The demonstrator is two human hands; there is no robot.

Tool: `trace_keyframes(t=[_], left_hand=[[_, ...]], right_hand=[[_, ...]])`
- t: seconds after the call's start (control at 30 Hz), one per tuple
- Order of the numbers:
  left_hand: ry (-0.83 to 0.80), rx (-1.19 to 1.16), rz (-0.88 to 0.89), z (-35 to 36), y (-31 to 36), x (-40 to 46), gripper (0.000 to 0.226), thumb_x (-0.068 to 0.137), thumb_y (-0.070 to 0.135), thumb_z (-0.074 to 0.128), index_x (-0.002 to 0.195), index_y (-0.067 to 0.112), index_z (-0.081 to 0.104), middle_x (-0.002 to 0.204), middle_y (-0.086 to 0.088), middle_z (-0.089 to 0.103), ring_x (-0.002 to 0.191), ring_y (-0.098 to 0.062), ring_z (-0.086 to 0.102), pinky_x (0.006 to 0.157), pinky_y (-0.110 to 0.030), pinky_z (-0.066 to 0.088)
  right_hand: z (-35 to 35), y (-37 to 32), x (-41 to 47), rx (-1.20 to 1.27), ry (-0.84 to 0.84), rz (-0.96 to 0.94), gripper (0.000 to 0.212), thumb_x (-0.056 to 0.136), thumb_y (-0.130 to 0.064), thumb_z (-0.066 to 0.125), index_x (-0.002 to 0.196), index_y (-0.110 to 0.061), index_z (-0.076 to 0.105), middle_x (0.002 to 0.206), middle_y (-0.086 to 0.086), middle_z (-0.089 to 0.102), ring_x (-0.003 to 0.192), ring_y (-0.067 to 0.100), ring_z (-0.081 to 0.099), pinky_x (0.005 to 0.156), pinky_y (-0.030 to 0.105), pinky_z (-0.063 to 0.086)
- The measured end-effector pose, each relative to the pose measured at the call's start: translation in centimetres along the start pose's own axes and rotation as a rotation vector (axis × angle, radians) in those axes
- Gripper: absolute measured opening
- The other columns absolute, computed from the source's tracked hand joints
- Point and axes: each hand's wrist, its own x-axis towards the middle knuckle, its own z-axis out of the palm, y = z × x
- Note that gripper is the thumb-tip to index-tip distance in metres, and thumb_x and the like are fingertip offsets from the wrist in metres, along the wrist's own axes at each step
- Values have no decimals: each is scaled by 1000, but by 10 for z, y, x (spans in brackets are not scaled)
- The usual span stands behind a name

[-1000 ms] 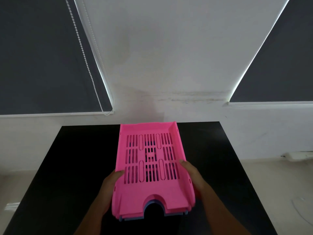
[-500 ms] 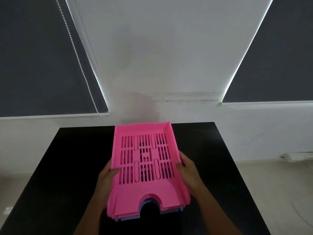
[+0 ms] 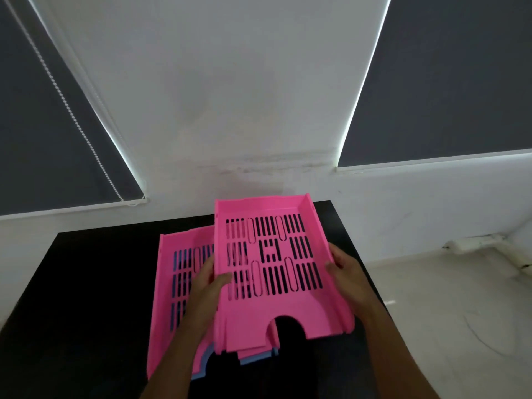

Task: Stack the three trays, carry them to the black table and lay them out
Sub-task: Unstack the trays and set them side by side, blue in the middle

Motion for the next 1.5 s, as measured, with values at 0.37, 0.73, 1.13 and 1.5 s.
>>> trace_keyframes(t=[0.37, 0.73, 1.13, 1.5], left_hand=[[-77, 126, -113, 99, -18, 18, 74, 88, 12, 62, 151, 28, 28, 155, -8, 39, 136, -30, 45, 110, -60, 36], [-54, 239, -231, 145, -42, 33, 63, 87, 13, 59, 144, 30, 38, 132, 5, 58, 109, -11, 60, 92, -39, 53], [-31, 412, -364, 163, -59, 58, 69, 90, 22, 57, 152, 20, 26, 151, -9, 44, 132, -28, 48, 109, -53, 40], [6, 496, -387, 163, -72, 65, 73, 93, 25, 56, 155, 19, 17, 157, -8, 34, 118, -13, 53, 91, -27, 42]], right_hand=[[-90, 38, 14, -95, 73, 51, 40, 100, -14, 44, 126, -38, 64, 102, -5, 76, 87, 15, 75, 82, 46, 61], [-110, 87, 30, -67, 77, 165, 38, 98, -21, 47, 104, -54, 63, 97, -9, 76, 85, 12, 75, 65, 24, 57], [-109, 118, 52, -62, 67, 191, 40, 96, -12, 49, 118, -42, 63, 100, -13, 76, 80, 3, 74, 60, 13, 53], [-105, 131, 62, -56, 116, 206, 36, 97, -17, 53, 117, -45, 61, 97, -20, 73, 80, -2, 71, 65, 13, 51]])
